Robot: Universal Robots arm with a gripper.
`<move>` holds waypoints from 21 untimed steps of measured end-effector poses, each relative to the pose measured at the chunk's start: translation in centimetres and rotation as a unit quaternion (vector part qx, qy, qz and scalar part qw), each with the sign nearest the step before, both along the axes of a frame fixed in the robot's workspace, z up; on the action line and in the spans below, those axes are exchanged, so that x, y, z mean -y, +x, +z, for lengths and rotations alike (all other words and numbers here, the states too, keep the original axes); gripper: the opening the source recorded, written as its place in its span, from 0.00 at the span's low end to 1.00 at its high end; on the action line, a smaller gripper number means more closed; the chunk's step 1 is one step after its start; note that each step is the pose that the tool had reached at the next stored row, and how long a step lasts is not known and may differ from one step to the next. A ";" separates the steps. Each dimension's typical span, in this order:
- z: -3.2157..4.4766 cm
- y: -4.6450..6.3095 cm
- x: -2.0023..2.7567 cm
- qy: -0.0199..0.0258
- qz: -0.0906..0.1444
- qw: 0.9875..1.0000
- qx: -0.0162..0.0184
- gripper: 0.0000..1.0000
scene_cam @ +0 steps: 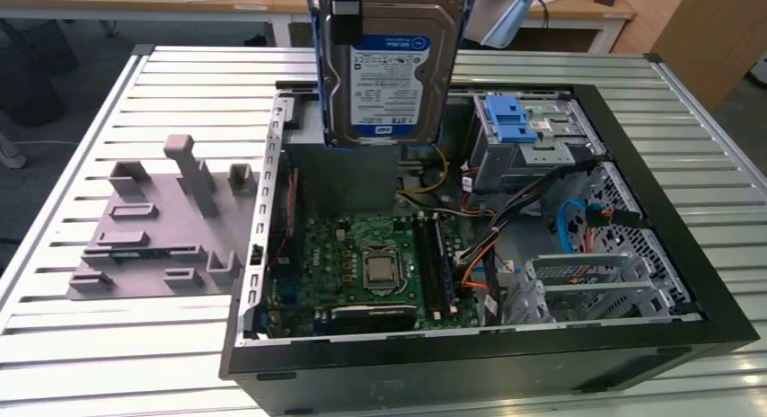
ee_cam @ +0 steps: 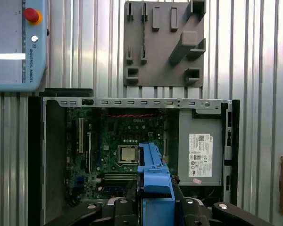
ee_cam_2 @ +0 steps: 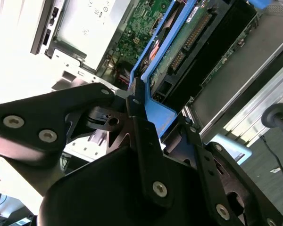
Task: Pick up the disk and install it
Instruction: 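Pick up the disk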
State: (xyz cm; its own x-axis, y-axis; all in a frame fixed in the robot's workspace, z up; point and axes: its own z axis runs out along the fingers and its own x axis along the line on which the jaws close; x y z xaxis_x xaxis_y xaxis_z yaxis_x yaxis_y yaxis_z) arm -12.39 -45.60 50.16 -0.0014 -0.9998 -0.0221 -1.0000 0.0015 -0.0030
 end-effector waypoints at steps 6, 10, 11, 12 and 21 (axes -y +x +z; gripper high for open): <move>0.00 0.8 0.40 0.000 -0.001 1.000 0.000 0.36; -0.02 0.9 0.63 0.000 -0.006 1.000 0.000 0.36; -0.02 0.9 0.70 0.000 -0.006 1.000 0.000 0.36; -0.04 1.0 0.74 0.000 -0.007 1.000 0.000 0.36; -0.15 2.4 0.78 0.000 -0.012 1.000 0.000 0.36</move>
State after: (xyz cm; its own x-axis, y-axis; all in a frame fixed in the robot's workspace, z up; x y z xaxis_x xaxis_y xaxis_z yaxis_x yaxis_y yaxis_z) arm -10.03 -46.38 50.01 -0.0259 -0.9994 -0.0221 -0.9997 0.0260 -0.0029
